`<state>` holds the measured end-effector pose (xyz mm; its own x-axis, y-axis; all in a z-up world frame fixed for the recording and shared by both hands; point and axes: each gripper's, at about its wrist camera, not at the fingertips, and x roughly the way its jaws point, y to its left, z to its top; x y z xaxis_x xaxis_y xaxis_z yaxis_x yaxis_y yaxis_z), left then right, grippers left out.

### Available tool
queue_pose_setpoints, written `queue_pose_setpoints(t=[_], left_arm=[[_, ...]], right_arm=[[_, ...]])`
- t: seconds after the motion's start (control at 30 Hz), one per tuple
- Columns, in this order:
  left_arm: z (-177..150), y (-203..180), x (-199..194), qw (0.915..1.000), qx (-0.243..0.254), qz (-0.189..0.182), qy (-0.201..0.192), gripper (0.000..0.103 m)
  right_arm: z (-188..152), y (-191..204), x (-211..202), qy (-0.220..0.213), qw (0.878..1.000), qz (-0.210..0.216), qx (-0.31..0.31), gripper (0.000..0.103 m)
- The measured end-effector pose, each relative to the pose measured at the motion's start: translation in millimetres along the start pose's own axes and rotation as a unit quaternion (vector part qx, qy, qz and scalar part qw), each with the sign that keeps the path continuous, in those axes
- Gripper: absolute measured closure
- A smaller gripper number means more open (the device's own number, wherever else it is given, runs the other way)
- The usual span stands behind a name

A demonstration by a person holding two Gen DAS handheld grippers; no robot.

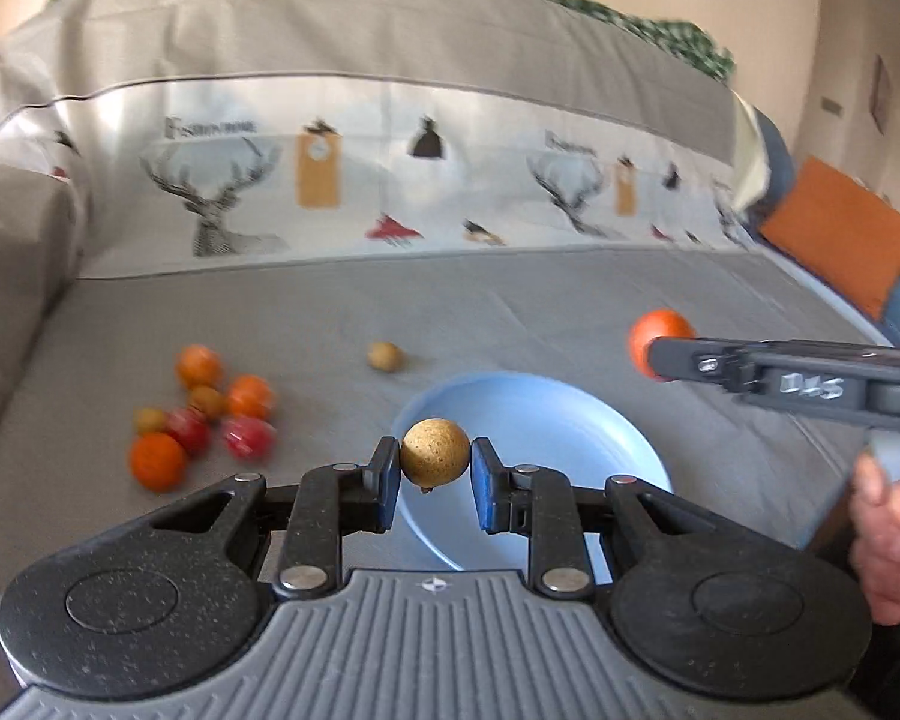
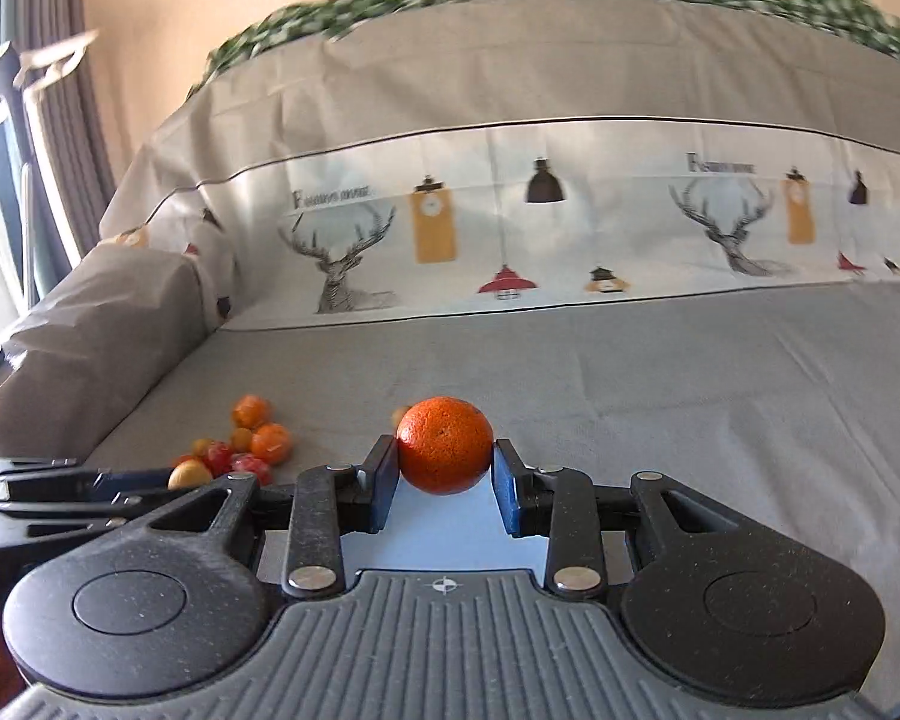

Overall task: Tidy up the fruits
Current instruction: 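Carry both fruits over the blue plate and open both tools to drop them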

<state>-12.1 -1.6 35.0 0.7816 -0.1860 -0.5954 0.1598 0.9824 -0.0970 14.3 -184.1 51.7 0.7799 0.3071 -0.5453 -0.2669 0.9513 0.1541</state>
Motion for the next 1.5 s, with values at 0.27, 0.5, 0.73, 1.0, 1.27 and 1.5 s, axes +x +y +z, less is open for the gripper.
queue_pose_setpoints(t=[0.27,0.5,0.73,1.0,1.27,1.5], left_arm=[[-12.7,-22.5,20.3,0.9980,0.060,-0.002,0.020,0.075],[-17.0,-23.6,34.1,0.9973,0.063,-0.019,0.033,0.075],[-20.9,-28.6,36.0,0.9961,0.076,-0.028,0.034,0.075],[-21.7,-30.0,35.0,0.9960,0.079,-0.026,0.035,0.075],[-22.2,-35.3,35.3,0.9954,0.085,-0.024,0.036,0.075],[-22.7,-36.5,35.7,0.9950,0.089,-0.025,0.037,0.075]], right_arm=[[-24.0,-18.7,14.0,0.046,0.999,-0.016,0.010,0.068],[-26.9,-6.4,25.4,0.058,0.998,-0.013,-0.006,0.068],[-28.8,-1.4,31.7,0.070,0.997,-0.011,-0.020,0.068],[-29.4,-0.6,32.2,0.073,0.997,-0.009,-0.026,0.068],[-31.0,1.6,33.1,0.076,0.996,-0.005,-0.035,0.068],[-31.2,2.2,33.8,0.077,0.996,-0.004,-0.035,0.068]])
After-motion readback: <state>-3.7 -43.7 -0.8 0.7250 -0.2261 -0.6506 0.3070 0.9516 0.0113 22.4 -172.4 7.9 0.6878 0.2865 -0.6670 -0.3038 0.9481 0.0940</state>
